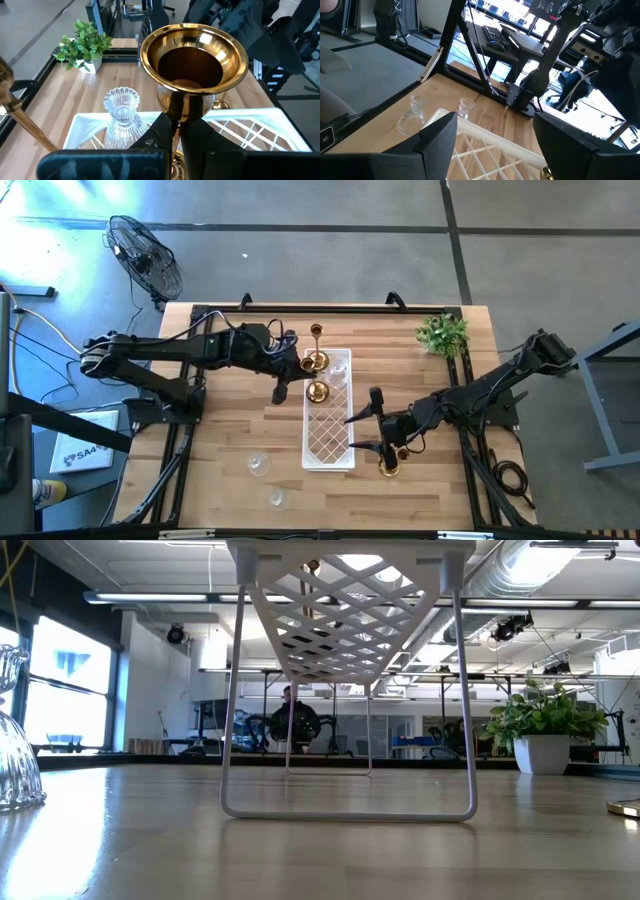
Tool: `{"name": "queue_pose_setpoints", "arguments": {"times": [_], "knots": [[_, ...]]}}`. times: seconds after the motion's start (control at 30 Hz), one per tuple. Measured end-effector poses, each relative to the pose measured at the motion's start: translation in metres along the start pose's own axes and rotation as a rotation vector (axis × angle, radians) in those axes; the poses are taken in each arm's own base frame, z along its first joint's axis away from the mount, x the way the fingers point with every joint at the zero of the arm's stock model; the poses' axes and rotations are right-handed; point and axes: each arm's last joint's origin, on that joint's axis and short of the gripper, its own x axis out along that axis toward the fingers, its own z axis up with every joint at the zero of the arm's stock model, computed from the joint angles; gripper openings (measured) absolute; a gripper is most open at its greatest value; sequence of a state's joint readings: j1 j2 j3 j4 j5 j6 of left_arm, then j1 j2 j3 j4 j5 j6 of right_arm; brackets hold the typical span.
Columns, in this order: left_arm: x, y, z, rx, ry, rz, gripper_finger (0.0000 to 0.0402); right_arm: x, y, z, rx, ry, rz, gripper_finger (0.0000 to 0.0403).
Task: Pick & Place candle stick holders
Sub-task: Put the left gold candle holder on the shelf aligned with the other gold candle holder, then put the top transparent candle holder on the shelf aligned with the other transparent candle holder
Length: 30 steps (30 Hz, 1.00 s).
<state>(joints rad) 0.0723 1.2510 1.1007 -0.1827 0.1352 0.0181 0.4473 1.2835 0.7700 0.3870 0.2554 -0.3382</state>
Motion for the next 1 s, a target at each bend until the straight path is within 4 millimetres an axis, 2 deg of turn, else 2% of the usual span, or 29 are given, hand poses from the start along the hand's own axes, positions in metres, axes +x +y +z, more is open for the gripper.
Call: {"name": "queue_pose_setpoints", "arguments": {"times": [0.63,0.87,1.0], "knots": [[0.013,0.002,-0.006,-0.001,0.032,0.014,0.001,0.0,0.0,0.0,0.009,0.003,0.0,0.0257],[0.017,0.002,-0.013,-0.008,0.088,0.015,0.0067,0.0,0.0,-0.001,0.013,0.008,0.003,0.0257],[0.014,0.002,-0.012,-0.008,0.082,0.014,0.0085,0.0,0.0,-0.001,0.013,0.009,0.003,0.0257]]}}
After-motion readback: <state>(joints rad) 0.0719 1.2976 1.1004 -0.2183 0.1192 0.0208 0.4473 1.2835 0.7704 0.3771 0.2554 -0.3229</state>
